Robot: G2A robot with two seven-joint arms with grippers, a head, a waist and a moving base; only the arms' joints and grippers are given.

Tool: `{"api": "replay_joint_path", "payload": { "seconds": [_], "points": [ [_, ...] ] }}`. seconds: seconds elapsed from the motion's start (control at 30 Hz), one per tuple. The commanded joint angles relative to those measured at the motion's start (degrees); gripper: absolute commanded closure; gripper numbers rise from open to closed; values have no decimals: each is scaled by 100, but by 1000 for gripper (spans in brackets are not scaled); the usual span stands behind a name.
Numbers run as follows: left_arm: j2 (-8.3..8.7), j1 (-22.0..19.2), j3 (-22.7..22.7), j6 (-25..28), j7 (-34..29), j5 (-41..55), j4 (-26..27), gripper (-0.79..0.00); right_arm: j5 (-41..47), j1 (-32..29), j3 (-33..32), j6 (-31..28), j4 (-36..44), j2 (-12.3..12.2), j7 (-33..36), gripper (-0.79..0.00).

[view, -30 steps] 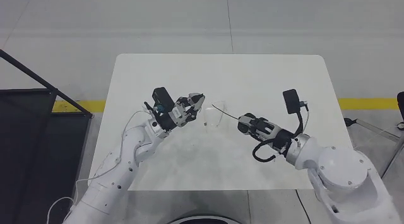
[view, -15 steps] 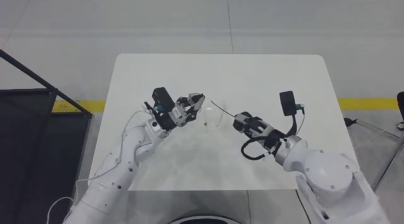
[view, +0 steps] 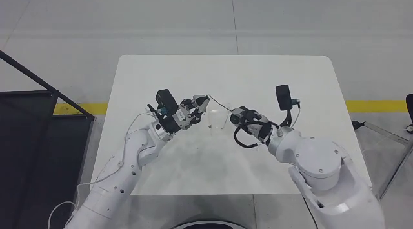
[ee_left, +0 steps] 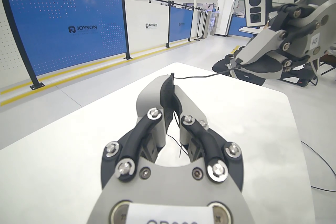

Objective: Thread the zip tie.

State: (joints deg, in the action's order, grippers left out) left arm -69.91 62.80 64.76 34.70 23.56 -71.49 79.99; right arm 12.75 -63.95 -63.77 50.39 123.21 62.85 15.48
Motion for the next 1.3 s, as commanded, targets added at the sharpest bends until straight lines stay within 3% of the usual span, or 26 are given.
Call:
{"api": "replay_joint_path", "payload": {
  "seconds": [0.0,0.37,1.27],
  "points": [
    [0,0,0,0,0,0,0,0,-12,-71,-14,-41,39,2,-32,0],
    [0,0,0,0,0,0,0,0,-178,-416,-105,-285,231,-13,-15,0],
    [0,0,0,0,0,0,0,0,-216,-336,-159,-262,161,39,224,0]
  ]
}}
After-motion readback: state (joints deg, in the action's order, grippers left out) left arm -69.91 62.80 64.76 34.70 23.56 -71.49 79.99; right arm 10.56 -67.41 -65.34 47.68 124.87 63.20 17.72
